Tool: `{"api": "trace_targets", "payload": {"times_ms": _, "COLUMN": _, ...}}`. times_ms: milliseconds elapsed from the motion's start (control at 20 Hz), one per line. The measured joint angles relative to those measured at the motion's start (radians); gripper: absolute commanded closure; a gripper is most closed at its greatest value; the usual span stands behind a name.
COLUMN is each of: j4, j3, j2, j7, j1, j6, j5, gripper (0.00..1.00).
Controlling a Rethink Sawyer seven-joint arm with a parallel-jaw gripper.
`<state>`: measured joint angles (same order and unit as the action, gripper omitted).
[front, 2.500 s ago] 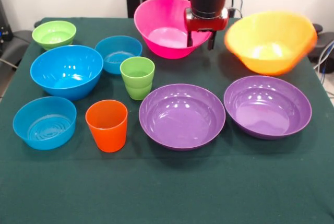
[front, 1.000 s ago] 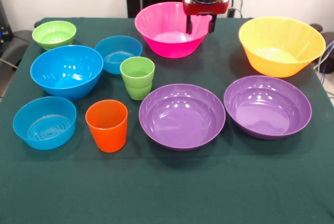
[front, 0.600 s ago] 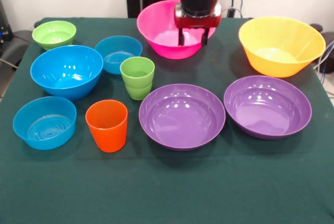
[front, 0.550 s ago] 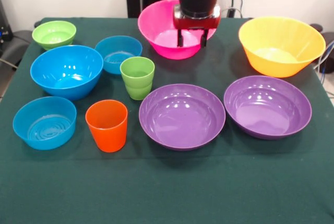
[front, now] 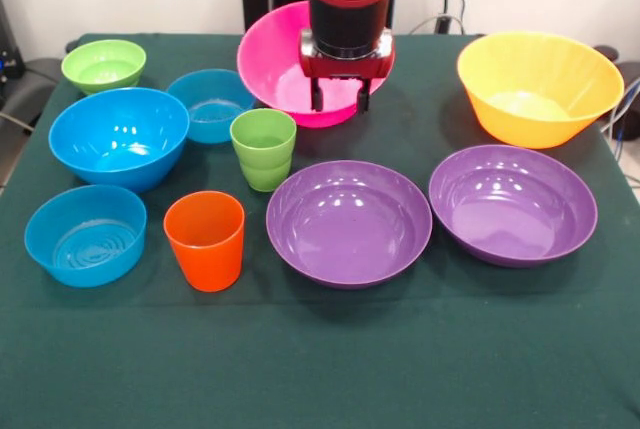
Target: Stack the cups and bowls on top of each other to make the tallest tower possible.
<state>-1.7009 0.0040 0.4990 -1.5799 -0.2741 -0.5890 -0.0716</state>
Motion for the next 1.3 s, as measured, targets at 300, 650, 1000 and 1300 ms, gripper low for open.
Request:
{"api": "trace_targets", "payload": {"times_ms": 300, "j4": 0.026, "j3": 0.000, "j2": 0.026, "j7": 0.000, "j1": -0.012, "j6": -0.151, "j5": 0.000, "gripper": 0.00}}
{"api": "trace_targets", "payload": {"times_ms": 650, "j4": 0.026, "j3": 0.000, "j2": 0.097, "j7": 0.000, "j1": -0.019, "j6": -0.273, "j5": -0.001, "gripper": 0.00}}
{"api": "trace_targets", "payload": {"times_ms": 1000, "j4": 0.030, "j3": 0.000, "j2": 0.163, "j7": 0.000, "j1": -0.011, "j6": -0.363, "j5": -0.001, "gripper": 0.00}}
{"api": "trace_targets", "payload": {"times_ms": 1300, "j4": 0.065, "j3": 0.000, "j2": 0.188, "j7": 0.000, "j1": 0.002, "j6": -0.431, "j5": -0.002, "gripper": 0.00}}
